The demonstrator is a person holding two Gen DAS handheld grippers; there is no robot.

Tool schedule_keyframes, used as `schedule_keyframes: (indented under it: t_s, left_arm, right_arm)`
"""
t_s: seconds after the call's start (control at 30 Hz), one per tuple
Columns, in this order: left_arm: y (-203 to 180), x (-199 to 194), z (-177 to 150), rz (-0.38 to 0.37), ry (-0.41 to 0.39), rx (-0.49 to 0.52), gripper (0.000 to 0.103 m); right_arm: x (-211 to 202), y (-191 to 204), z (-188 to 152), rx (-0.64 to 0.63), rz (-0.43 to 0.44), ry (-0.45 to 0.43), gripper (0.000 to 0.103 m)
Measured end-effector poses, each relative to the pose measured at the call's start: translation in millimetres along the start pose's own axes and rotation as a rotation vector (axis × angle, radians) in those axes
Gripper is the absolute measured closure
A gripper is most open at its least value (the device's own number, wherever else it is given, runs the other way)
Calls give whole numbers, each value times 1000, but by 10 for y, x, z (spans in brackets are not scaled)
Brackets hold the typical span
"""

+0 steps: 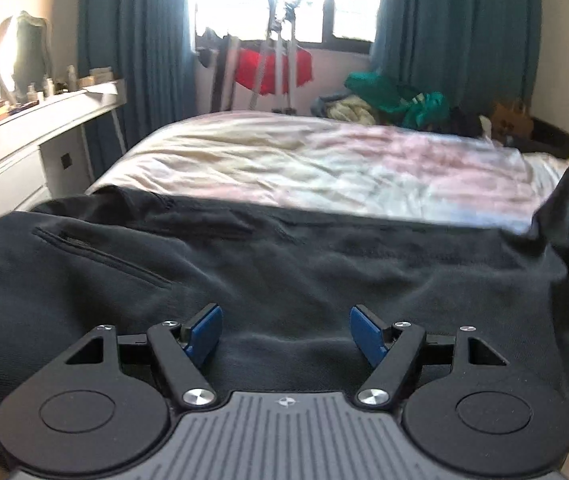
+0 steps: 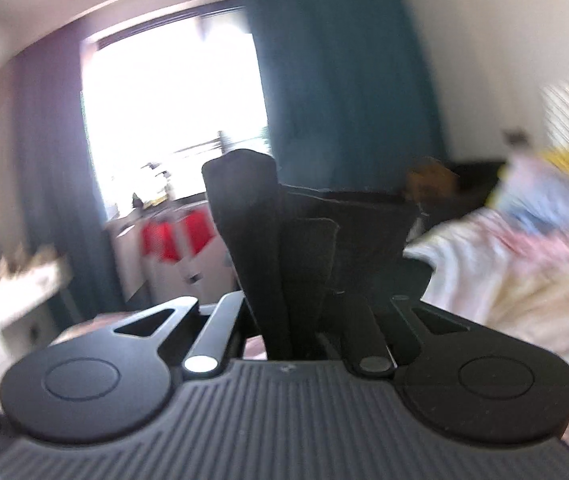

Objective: Fold clothes

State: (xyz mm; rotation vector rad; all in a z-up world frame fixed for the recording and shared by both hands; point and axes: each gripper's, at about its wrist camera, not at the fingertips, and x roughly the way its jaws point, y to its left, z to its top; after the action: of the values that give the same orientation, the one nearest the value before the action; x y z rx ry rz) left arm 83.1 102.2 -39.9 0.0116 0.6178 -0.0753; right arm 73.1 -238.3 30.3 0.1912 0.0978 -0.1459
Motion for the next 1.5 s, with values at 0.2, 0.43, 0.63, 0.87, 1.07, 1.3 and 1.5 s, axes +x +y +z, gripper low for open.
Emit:
schedule_keyframes:
  t_s: [0.2,0.43,0.63,0.87,1.07,1.3,1.5]
  left_arm:
    - [441,-358,140,-19,-112,-165,30]
    - [553,-465,145,-53,-136,-223,30]
    - [614,-556,170,-182,-197,-298,30]
    - [602,-525,131,-176,-216,-295,29]
    - [542,-568,42,-199,-199,-268,29]
    - [241,-669,-29,-199,-238,-102,25]
    - [-30,-489,-203,-140,-173,10,25]
  right_arm:
    - [36,1066,-911,-160,251,205,90]
    - [-23,1639,-1798,-467,294,359,89]
    - [-154,1616,-1563,-346,414,320,87]
    - [-1,1590,-1671,-307,466,434,77]
    - [-78,1370,-1458,-134,564,591,28]
    - [-366,766,-874,25,529,550,28]
    - [-279,418,-968,-133,245,350,25]
